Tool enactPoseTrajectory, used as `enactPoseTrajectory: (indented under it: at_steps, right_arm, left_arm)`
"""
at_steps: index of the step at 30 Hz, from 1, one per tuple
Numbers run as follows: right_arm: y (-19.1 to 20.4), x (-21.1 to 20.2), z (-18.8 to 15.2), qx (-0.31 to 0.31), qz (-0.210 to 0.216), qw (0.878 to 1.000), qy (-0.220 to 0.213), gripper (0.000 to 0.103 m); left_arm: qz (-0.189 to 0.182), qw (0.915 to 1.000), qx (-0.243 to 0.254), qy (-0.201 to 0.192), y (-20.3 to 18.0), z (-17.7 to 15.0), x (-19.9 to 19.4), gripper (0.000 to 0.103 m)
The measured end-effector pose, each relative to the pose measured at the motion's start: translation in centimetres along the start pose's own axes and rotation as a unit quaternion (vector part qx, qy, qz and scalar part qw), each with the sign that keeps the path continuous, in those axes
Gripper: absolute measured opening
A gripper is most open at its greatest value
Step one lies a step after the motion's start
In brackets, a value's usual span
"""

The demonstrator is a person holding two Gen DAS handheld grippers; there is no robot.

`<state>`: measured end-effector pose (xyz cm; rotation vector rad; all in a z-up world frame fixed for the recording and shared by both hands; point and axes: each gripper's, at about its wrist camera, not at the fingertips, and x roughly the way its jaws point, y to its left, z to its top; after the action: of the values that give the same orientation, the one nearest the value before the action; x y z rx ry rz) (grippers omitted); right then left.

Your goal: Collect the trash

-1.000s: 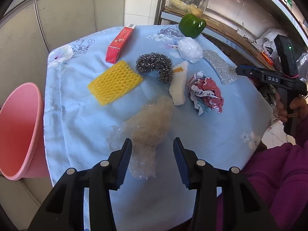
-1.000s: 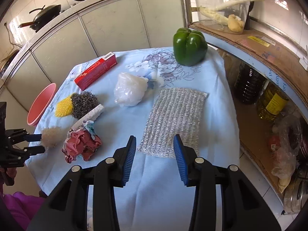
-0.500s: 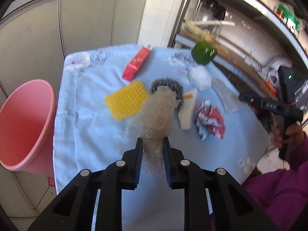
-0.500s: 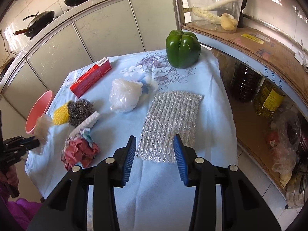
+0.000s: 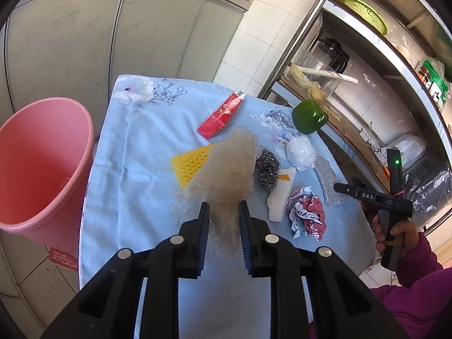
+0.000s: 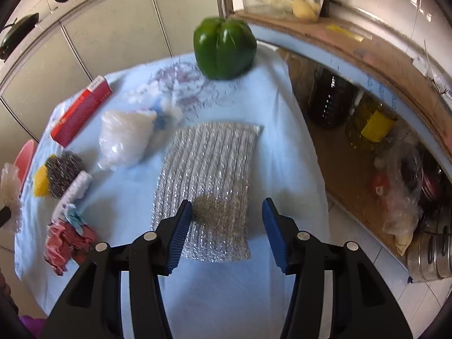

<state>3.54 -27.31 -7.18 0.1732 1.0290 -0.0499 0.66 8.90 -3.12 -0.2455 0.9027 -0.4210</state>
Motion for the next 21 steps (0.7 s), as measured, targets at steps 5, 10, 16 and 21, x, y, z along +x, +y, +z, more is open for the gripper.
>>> enactPoseTrajectory:
  at_steps: [5,10,16,21]
  right_arm:
    - [1.2,0.3,-0.4,-0.009,0.002,1.0,-0.006,0.05]
    - [1.1,-0.8,-0.3,-0.01,0.013,1.0,-0.024,0.021]
    - [1.9,-4.1,-0.3,-0.029,0.031,0.996,-0.073,0.018]
    - [3.6,-7.3,0.5,-0.049,0.056,0.99,-0.122,0.017]
  left_arm:
    - [-0.006,1.0,-0.004,0.004,0.2,-0.1,0.5,0.02]
    - [-0.008,0.9999,-0.011,-0.004,0.3,-0.2,0.3,0.02]
    - [0.0,0.9995,-0.018,-0.025,0.2,0.0,-0.4,0.02]
    - [0.011,0.9984,-0.021,-0.052,0.2,0.5,-1.5,0.02]
